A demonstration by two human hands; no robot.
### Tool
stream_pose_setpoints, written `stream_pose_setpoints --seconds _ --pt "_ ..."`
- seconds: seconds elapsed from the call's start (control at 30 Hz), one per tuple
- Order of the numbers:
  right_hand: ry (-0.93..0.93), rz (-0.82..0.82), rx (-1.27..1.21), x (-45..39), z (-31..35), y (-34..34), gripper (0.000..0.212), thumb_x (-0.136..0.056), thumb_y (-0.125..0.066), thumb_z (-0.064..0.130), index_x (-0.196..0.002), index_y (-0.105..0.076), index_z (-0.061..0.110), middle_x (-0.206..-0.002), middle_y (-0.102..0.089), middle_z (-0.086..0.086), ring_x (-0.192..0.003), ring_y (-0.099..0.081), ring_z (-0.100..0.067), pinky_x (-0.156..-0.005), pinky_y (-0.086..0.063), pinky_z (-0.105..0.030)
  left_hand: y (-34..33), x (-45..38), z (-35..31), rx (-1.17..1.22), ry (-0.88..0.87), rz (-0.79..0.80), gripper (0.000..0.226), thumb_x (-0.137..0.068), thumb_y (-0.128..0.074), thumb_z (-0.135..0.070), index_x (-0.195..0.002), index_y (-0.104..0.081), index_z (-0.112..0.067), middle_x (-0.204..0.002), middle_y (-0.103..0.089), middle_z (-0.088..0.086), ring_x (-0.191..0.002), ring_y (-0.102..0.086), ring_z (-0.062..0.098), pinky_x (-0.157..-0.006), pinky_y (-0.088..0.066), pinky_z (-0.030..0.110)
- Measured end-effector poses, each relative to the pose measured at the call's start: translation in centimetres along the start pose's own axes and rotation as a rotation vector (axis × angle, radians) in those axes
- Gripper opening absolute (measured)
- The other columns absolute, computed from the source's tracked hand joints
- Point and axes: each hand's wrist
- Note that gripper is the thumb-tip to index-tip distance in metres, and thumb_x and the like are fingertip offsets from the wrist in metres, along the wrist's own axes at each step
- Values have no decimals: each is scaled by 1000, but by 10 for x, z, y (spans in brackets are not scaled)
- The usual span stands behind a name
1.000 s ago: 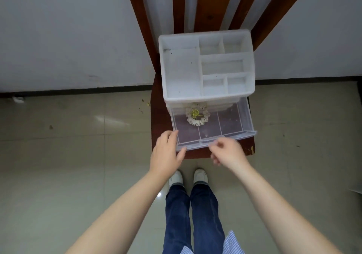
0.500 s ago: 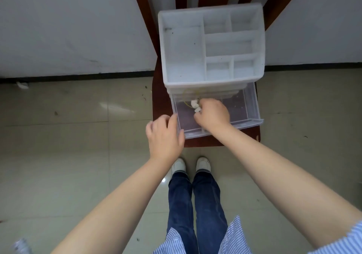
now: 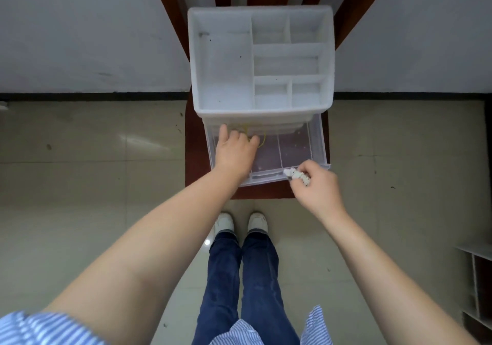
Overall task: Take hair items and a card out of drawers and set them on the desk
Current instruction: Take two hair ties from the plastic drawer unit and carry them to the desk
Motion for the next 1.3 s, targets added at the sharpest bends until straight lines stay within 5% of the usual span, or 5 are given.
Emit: stream_pose_setpoints --seconds 0.23,0.4,0.77,1.0,1.3 --pt "-52 507 193 5 -12 -11 48 -91 -50 15 -137 -37 9 -113 -61 -14 -95 -60 -27 -69 -43 -22 12 7 21 96 -79 -66 22 -85 -49 5 -105 -58 2 -93 -71 20 -94 -61 33 -114 -24 40" --pt "-89 302 139 -1 23 -18 49 -91 -48 14 -137 -35 3 -120 -60 -18 -104 -58 -31 -72 -41 -26 48 42 39 339 -127 -312 20 -53 -81 10 -63 -64 7 -59 -64 26 -54 -63 38 -46 -54 35" --pt "154 181 500 -46 91 -39 44 -89 -44 7 -132 -36 6 -112 -62 -18 -99 -59 -34 -61 -39 -29 51 83 90 616 409 -327 24 -94 -49 -10 -116 -53 -4 -112 -64 18 -104 -58 36 -82 -48 41" --pt "883 40 610 32 122 -27 6 -68 -65 -3 -73 -68 -2 -69 -70 -18 -74 -62 -35 -62 -48 -37 46 163 88 439 585 -223 20 -94 -50 -14 -112 -59 -13 -107 -67 13 -104 -55 33 -83 -44 39" --pt "1617 317 762 222 213 -87 26 -35 -85 -6 -46 -62 1 -42 -59 -12 -43 -60 -27 -39 -47 -23 9 406 73 609 1268 -165 20 -101 -37 -12 -118 -46 -6 -119 -52 16 -103 -58 36 -79 -48 43"
Point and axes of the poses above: each hand's wrist, its own x-axis away from the middle knuckle, its own y-axis out of the back of the hand, z = x × y
